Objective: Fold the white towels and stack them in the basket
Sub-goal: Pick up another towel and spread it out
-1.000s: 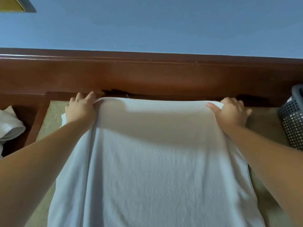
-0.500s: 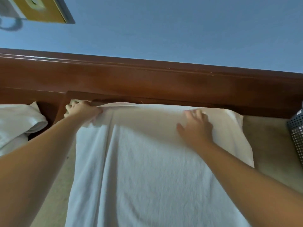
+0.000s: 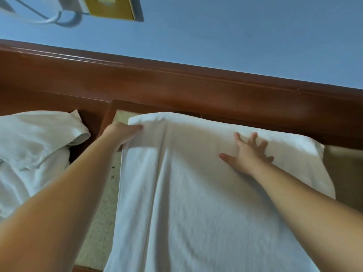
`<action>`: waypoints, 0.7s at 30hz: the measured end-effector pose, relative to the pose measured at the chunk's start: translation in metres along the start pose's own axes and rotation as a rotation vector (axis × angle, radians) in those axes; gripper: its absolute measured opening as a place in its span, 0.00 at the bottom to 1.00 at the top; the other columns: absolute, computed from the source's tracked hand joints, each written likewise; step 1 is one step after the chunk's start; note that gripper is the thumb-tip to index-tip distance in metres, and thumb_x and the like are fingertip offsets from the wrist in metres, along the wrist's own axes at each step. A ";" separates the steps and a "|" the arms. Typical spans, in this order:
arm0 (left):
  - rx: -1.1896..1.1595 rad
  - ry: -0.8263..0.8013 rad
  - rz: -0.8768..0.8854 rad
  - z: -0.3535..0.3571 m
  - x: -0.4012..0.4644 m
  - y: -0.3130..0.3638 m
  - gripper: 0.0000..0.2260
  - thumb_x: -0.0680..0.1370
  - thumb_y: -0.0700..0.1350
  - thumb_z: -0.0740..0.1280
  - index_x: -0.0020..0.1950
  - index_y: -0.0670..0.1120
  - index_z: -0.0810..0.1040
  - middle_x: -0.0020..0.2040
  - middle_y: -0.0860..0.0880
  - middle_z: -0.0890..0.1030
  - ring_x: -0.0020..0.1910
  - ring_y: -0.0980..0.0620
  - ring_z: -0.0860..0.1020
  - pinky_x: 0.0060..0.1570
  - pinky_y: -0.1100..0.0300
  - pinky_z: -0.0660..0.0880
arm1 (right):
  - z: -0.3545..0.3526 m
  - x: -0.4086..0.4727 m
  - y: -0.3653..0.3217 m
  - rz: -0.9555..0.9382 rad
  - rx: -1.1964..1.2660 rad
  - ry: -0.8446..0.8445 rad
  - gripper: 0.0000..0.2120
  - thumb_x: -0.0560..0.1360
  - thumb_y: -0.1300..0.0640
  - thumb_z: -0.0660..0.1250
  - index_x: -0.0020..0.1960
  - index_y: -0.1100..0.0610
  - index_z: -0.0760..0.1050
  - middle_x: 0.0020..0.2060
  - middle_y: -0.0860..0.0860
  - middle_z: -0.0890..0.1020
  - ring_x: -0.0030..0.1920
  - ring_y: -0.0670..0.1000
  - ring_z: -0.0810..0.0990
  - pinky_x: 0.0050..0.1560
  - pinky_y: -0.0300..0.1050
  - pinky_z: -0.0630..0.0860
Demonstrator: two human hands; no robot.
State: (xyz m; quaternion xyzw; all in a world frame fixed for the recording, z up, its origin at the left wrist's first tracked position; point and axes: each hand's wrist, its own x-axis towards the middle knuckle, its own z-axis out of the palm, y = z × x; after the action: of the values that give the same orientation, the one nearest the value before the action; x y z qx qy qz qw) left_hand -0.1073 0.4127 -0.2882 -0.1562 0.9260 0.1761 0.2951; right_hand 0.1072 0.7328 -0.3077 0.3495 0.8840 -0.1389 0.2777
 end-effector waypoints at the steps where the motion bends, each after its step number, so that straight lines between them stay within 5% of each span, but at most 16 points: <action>1: -0.014 -0.056 -0.011 0.003 -0.005 -0.004 0.33 0.74 0.67 0.71 0.66 0.42 0.76 0.52 0.42 0.80 0.46 0.42 0.81 0.47 0.50 0.82 | -0.003 0.001 -0.003 0.012 -0.006 -0.014 0.50 0.71 0.21 0.63 0.82 0.36 0.40 0.83 0.53 0.35 0.81 0.69 0.40 0.72 0.79 0.55; 5: -0.099 -0.149 -0.008 0.012 -0.016 -0.017 0.21 0.82 0.54 0.65 0.69 0.41 0.72 0.57 0.41 0.79 0.51 0.41 0.80 0.53 0.46 0.82 | -0.008 0.005 -0.015 0.040 -0.003 -0.032 0.50 0.72 0.26 0.67 0.83 0.41 0.44 0.83 0.58 0.39 0.80 0.72 0.46 0.73 0.75 0.61; 10: -0.471 -0.288 0.109 0.007 -0.021 -0.035 0.29 0.84 0.62 0.57 0.83 0.56 0.55 0.74 0.46 0.72 0.61 0.42 0.79 0.56 0.40 0.82 | -0.008 0.001 -0.016 0.038 0.016 -0.039 0.50 0.74 0.28 0.68 0.84 0.42 0.42 0.83 0.58 0.38 0.80 0.73 0.45 0.75 0.72 0.60; 15: -0.488 -0.504 -0.014 0.014 -0.038 -0.071 0.29 0.76 0.65 0.72 0.67 0.45 0.75 0.59 0.47 0.84 0.54 0.45 0.85 0.50 0.47 0.83 | -0.009 -0.002 -0.014 0.039 0.026 -0.051 0.51 0.74 0.28 0.67 0.84 0.41 0.41 0.83 0.57 0.37 0.80 0.72 0.44 0.77 0.69 0.57; 18: -0.551 -0.384 0.077 0.021 -0.036 -0.079 0.26 0.82 0.61 0.66 0.71 0.43 0.75 0.60 0.45 0.84 0.55 0.44 0.84 0.55 0.46 0.83 | -0.010 -0.002 -0.016 0.028 -0.014 -0.048 0.52 0.74 0.27 0.66 0.85 0.43 0.40 0.82 0.61 0.38 0.80 0.74 0.45 0.79 0.66 0.53; 21: -0.344 0.014 0.255 0.009 -0.028 -0.070 0.20 0.85 0.59 0.59 0.66 0.44 0.73 0.62 0.43 0.78 0.59 0.41 0.77 0.54 0.52 0.71 | -0.011 -0.003 -0.016 0.032 -0.008 -0.049 0.51 0.74 0.27 0.66 0.84 0.43 0.40 0.83 0.61 0.37 0.80 0.74 0.44 0.79 0.65 0.53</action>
State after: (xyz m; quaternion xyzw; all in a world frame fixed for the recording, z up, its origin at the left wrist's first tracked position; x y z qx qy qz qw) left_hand -0.0537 0.3594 -0.2944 -0.0868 0.8967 0.3665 0.2327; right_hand 0.0938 0.7241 -0.2965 0.3590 0.8717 -0.1396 0.3030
